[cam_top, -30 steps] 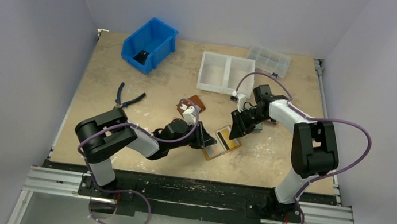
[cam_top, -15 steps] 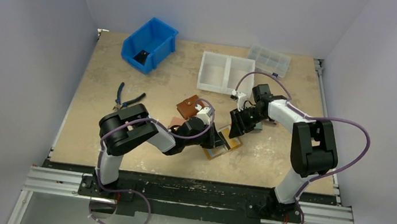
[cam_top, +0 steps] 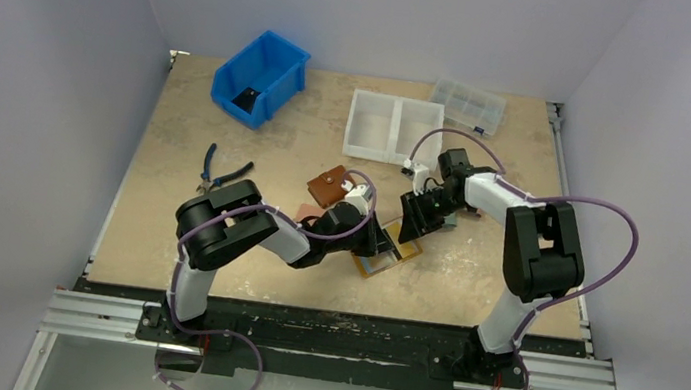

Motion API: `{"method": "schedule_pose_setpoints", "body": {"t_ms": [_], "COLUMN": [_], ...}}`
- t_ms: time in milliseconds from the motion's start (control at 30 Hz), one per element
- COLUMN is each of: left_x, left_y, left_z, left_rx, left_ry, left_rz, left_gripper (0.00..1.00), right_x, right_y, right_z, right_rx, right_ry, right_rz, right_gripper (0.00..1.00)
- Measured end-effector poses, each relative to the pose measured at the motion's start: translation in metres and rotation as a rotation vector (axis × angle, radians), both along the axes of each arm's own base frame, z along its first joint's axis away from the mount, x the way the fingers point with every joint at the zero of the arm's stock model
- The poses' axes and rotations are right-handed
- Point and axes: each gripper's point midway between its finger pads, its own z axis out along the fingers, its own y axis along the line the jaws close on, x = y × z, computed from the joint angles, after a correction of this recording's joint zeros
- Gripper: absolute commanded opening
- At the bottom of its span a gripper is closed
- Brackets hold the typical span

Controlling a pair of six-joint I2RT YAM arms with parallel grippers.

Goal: Take the credit cards out of the card holder
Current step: Remove the credit card from the card holder.

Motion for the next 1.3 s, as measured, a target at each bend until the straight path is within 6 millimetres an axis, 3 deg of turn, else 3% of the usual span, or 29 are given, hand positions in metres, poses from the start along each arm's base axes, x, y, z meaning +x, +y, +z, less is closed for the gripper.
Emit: {"method": "schedule_pose_setpoints", "body": {"t_ms": [367,567,767,1067,1300], "left_x": [0.001,0.001,-0.003,-0.013,-0.015], "left_y": [0.000,0.000,0.005,0.031,0.046], "left_z": [0.001,0.002,0.001,0.013,0.052], "left_rx": [-0.006,-0.018,-0.027,-0.038,-0.088], "left_ry": [-0.002,-0.003,0.000,-0.015,-0.086], "left_rz": [0.007,0.011,0.014,0.032,0.052], "left_gripper": [0.02,0.06,0.16,0.43,0.47], "right_x": [0.002,0.004,0.002,-0.001,0.000], "right_y": [0.003,0.004,0.008,0.009,0.008], "right_z": [0.007,0.012,0.019,0.026,0.031], "right_rx": [0.065,0.099,0.142,0.192,0.219], "right_ry": [0.010,0.011,0.027,0.050,0.045], "right_rz": [-0.001,-0.002,0.004,-0.009,-0.008], "right_gripper": [0.27,0.00,0.00,0.00,0.00]}}
